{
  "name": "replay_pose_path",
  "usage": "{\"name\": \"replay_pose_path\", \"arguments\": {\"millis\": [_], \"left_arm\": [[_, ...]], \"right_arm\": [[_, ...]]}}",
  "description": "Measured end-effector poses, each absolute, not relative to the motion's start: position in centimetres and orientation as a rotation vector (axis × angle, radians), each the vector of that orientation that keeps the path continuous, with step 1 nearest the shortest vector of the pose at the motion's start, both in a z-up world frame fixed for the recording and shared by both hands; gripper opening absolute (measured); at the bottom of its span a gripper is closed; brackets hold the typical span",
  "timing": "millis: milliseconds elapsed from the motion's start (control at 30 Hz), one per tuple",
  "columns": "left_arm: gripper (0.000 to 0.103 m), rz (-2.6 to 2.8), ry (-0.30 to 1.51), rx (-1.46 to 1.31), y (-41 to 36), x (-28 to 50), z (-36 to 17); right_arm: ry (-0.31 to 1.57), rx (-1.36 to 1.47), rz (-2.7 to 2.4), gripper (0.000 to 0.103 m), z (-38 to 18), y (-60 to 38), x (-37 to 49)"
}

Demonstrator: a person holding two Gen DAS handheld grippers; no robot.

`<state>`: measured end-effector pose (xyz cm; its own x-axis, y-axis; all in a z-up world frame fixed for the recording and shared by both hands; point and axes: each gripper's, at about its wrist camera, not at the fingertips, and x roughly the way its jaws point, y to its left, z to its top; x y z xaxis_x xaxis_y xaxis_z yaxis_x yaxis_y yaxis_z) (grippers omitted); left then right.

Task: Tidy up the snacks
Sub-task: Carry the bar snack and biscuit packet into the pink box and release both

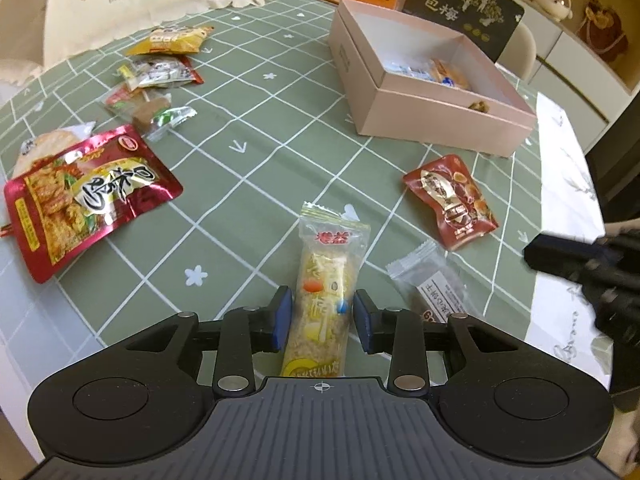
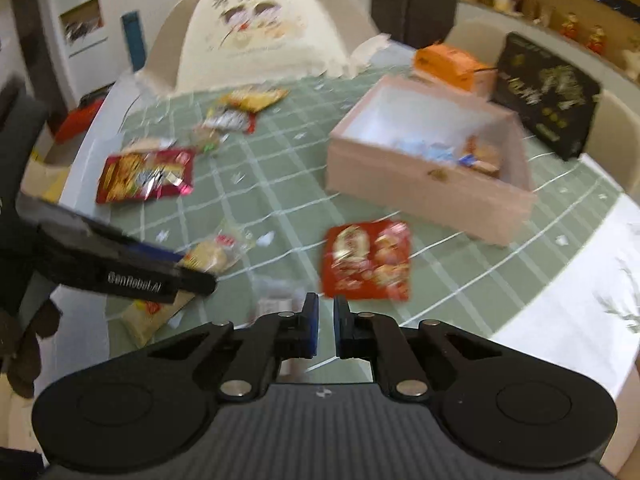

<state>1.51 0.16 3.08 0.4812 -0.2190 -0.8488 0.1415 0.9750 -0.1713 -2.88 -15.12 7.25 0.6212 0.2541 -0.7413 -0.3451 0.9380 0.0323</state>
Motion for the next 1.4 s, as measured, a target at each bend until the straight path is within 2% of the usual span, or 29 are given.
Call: {"name": "replay_pose_path", "arguments": {"millis": [133, 167, 233, 300, 333, 467, 533, 567, 800, 833, 867, 900, 1067, 1167, 1233, 1267, 1300, 1400], "left_arm": [[0.037, -0.229, 1.044, 0.032, -1.1, 0.8, 3.1], [0.037, -0.231, 1.045, 0.052, -1.3, 0.6, 3.1], [0.037, -0.232, 1.04, 0.071, -1.4, 0.3, 3.0], [0.037, -0.222, 1.04, 0.066, -1.2, 0.2, 3.1], [0.036, -0.218, 1.043, 0.05, -1.0, 0.3, 3.1], [0.036, -0.219, 1.049, 0.021, -0.6, 0.4, 3.2], [0.036, -0.217, 1.05, 0.022, -0.7, 0.5, 3.2], [0.036, -0.215, 1.048, 0.021, -0.7, 0.5, 3.2], [0.036, -0.226, 1.019, 0.015, -0.5, 0.2, 3.1], [0.036, -0.229, 1.006, 0.018, -0.5, -0.1, 3.0], [0.036, -0.228, 0.993, 0.026, -0.6, -0.3, 3.0], [0.036, -0.221, 0.98, 0.032, -0.7, -0.6, 2.9], [0.034, -0.198, 0.937, 0.047, -1.2, -1.1, 2.6], [0.035, -0.199, 0.943, 0.061, -1.5, -0.8, 2.6], [0.035, -0.202, 0.96, 0.069, -1.5, -0.5, 2.7], [0.035, -0.21, 0.961, 0.07, -1.5, -0.4, 2.7], [0.035, -0.21, 0.966, 0.072, -1.5, -0.3, 2.7], [0.035, -0.21, 0.97, 0.092, -1.7, -0.3, 2.7]], "right_arm": [[0.859, -0.064, 0.377, 0.009, 7.1, -16.2, -2.8], [0.867, -0.047, 0.397, 0.012, 6.9, -16.2, -2.9], [0.886, -0.033, 0.418, 0.026, 6.2, -15.5, -2.9], [0.896, -0.036, 0.429, 0.049, 5.3, -14.5, -2.8], [0.9, -0.044, 0.429, 0.05, 4.8, -14.0, -2.6], [0.938, -0.094, 0.422, 0.052, 2.7, -12.1, -1.2], [0.929, -0.141, 0.414, 0.041, 2.6, -11.3, -1.2], [0.93, -0.175, 0.423, 0.039, 2.7, -11.2, -1.3], [0.883, -0.158, 0.403, 0.036, 5.7, -14.0, -3.1], [0.87, -0.132, 0.382, 0.03, 6.3, -14.9, -3.1], [0.86, -0.106, 0.359, 0.013, 6.9, -15.8, -3.0], [0.856, -0.075, 0.343, 0.011, 7.5, -16.9, -2.7], [0.796, 0.049, 0.305, 0.011, 9.5, -20.5, -2.1], [0.821, 0.048, 0.342, 0.013, 8.9, -20.5, -1.9], [0.85, 0.048, 0.378, 0.023, 7.6, -19.7, -1.9], [0.866, 0.044, 0.386, 0.032, 6.9, -19.0, -1.9], [0.881, 0.038, 0.391, 0.035, 6.2, -18.2, -2.0], [0.925, 0.0, 0.388, 0.037, 3.9, -15.9, -1.4]]}}
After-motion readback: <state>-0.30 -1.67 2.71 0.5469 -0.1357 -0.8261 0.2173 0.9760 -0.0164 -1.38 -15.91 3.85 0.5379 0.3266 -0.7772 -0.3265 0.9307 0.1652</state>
